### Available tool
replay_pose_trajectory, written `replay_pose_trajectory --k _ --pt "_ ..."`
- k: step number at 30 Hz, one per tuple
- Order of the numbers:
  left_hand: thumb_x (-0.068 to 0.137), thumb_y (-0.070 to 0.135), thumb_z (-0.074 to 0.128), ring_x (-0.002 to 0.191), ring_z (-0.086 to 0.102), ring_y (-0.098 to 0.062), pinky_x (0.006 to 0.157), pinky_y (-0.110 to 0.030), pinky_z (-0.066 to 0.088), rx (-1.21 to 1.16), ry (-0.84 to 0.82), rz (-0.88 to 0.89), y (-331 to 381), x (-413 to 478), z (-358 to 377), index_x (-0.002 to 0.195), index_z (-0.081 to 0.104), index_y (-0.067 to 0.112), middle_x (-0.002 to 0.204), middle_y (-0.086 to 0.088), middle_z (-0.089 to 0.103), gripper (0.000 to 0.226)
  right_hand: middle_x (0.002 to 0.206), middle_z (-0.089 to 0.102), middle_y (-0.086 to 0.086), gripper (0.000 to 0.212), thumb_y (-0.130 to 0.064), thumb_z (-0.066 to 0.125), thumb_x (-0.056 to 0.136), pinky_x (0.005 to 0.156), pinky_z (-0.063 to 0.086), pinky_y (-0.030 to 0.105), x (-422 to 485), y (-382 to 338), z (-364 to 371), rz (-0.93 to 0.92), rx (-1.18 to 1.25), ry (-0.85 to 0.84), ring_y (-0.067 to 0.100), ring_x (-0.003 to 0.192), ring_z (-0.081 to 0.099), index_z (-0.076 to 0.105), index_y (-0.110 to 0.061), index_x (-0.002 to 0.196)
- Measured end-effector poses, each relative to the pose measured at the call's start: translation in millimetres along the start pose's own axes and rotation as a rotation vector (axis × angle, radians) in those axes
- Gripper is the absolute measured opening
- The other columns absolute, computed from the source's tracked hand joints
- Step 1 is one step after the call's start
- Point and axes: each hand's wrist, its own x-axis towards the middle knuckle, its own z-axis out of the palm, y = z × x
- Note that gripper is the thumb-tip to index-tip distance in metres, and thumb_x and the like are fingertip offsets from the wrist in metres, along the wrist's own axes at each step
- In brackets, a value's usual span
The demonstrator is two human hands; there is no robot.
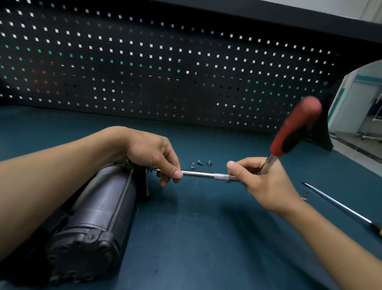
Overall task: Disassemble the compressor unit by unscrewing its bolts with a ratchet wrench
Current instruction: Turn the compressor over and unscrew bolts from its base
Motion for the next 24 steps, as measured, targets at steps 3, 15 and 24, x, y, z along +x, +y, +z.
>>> replay_pose_trajectory --k 3,15,24 --pt "0.091 0.037 0.067 0.071 0.055 -0.005 0.075 -0.022 0.041 -0.003 0.003 0.0 0.3 -0.4 0.4 0.082 0.075 0.025 0.073 0.006 0.072 0.017 0.061 0.063 0.006 0.044 -0.06 0.071 0.074 0.041 0.03 0.022 0.3 -6.4 2.2 0.182 0.143 0.024 0.012 0.043 0.036 0.075 -0.016 0.068" --pt "0.087 0.041 0.069 0.07 0.055 -0.004 0.074 -0.027 0.039 -0.009 0.004 0.008 0.4 -1.3 0.4 0.084 0.076 0.023 0.073 0.006 0.072 0.019 0.08 0.074 0.014 0.043 -0.051 0.061 0.093 0.033 0.018 0.014 4.0 -8.4 0.2 0.568 0.424 0.006 0.007 0.032 0.026 0.063 -0.008 0.097" --pt "0.081 0.048 0.069 0.07 0.055 -0.005 0.071 -0.017 0.042 -0.032 0.006 0.008 -1.3 -0.9 0.1 0.082 0.076 0.025 0.074 0.005 0.073 0.024 0.095 0.074 0.024 0.034 -0.043 0.053 0.099 0.025 0.018 0.014 6.8 -4.5 -6.3 0.755 0.662 -0.087 0.004 0.026 0.021 0.055 -0.01 0.094"
